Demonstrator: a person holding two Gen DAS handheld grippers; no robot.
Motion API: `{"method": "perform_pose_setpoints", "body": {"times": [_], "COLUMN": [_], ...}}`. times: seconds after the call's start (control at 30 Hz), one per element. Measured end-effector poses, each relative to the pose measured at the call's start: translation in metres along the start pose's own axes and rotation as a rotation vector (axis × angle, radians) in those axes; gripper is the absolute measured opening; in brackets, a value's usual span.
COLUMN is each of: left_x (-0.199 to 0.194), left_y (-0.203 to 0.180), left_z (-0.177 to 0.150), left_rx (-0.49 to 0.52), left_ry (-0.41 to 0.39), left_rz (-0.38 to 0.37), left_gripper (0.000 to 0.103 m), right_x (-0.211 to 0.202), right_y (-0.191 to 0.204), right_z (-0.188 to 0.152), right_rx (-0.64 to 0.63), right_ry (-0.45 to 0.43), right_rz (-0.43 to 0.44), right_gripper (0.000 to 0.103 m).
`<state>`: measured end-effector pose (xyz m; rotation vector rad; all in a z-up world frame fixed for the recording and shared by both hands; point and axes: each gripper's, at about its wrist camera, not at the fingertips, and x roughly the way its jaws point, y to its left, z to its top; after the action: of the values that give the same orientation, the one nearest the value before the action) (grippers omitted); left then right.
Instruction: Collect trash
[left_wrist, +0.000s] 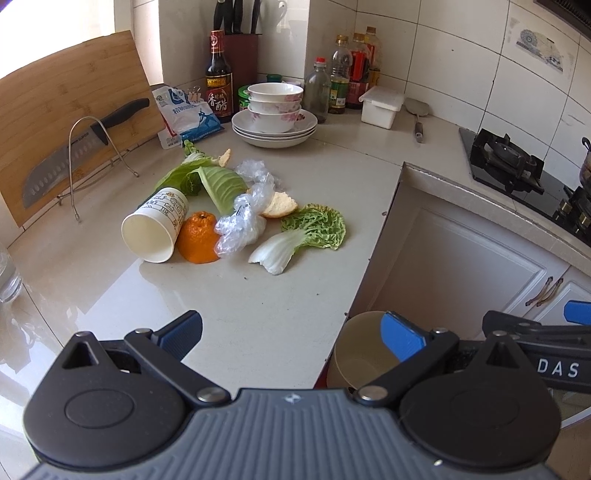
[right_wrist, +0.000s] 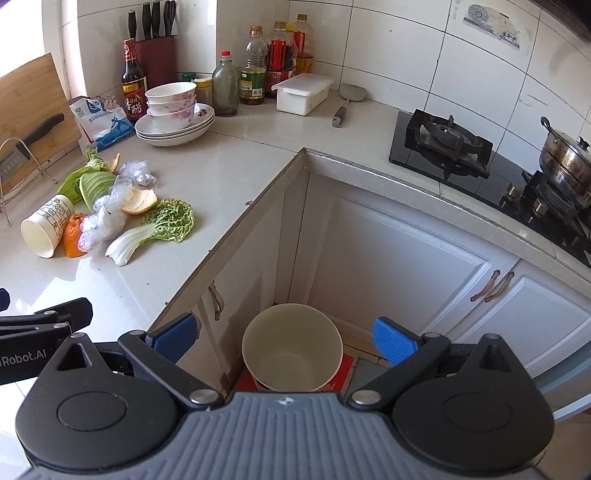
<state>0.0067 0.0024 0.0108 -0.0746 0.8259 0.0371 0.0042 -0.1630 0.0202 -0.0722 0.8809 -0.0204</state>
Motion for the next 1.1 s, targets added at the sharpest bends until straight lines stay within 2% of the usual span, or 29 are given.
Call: {"method": "perform_pose_setpoints", "body": {"times": [0.2,0.6,0.7,0.87,1.1], "left_x": [0.001,0.012,0.015,0.012,0.017], "left_y": [-0.009,-0.029,-0.034,-0.037,-0.044], "left_z": [0.005,0.016,0.017,0.019,0.022], "left_rx": [-0.022,-0.049,-0.065,-0.118,-0.066], "left_ry": [-0.025,-0.040,-0.055,-0.085,-0.091], "left_rz": [0.025,0.076,0.097,0.083,0.120], "left_gripper": [0.102,0.102,0.102,0.102,0.102], "right_x": [0.003,0.017,0.023,0.032,0.046], "right_y": [-0.011,-0.051,-0.056,-0.065,-0.072], "right_z": [0.010,0.040,0.047,0.056,0.057], "right_rx": [-0.035,-0.116,-0.176,-0.245,-0.329], "right_ry": [-0.034,-0.133,-0.152,-0.181,-0.188], "right_rz": [0.073,0.374,0.404,0.447,0.478], "right_gripper": [0.103,0.103,0.103,0.103,0.103]}}
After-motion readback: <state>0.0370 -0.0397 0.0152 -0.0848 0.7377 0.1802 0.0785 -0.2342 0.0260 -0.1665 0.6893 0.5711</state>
